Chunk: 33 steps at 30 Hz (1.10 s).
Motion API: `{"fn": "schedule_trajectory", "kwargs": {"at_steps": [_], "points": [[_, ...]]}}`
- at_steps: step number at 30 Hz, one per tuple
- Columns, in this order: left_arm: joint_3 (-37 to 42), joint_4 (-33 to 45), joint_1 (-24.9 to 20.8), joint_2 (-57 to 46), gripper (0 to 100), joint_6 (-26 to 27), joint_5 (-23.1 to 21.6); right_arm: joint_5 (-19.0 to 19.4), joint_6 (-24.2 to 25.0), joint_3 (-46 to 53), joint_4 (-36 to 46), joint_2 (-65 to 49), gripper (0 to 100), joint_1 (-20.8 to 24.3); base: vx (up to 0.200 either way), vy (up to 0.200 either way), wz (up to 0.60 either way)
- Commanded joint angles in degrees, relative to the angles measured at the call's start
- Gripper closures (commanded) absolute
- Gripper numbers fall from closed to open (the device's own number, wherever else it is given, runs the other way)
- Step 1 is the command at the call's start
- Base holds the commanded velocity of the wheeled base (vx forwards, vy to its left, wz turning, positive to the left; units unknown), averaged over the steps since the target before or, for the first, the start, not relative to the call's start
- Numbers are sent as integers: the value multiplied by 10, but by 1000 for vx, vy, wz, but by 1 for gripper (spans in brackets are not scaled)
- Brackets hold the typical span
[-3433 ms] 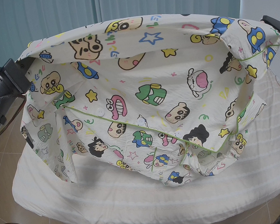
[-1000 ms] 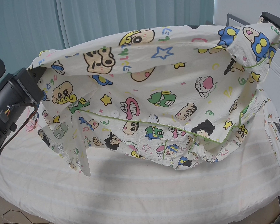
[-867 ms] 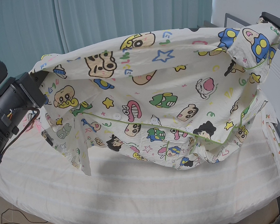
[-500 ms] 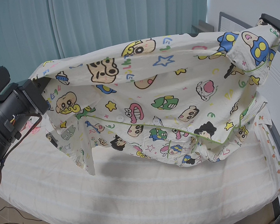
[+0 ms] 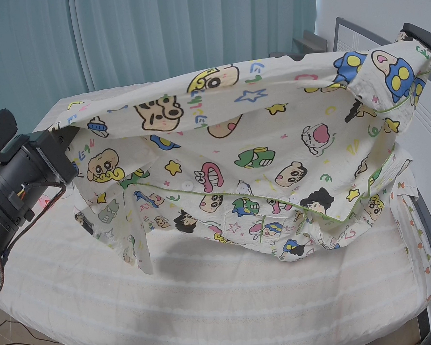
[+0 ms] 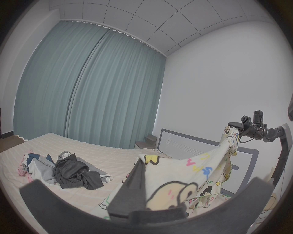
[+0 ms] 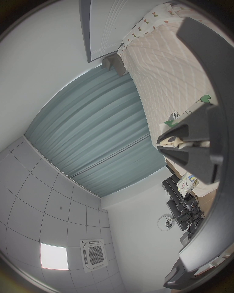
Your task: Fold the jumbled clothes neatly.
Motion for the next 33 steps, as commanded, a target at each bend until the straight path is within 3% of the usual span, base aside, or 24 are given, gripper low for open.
{"fn": "schedule_trajectory", "kwargs": {"at_steps": [1,20,33], "points": [[2,0,0,-1,100,0,0,-1,0,0,-1,-4,100,0,-200,0,0],[56,1,-22,-29,100,0,-2,1,-1,33,2,-67,100,1,-200,0,0],[200,1,-34,-44,100,-18,2,1,0,148,-6,-65,100,-7,0,0,0]]}}
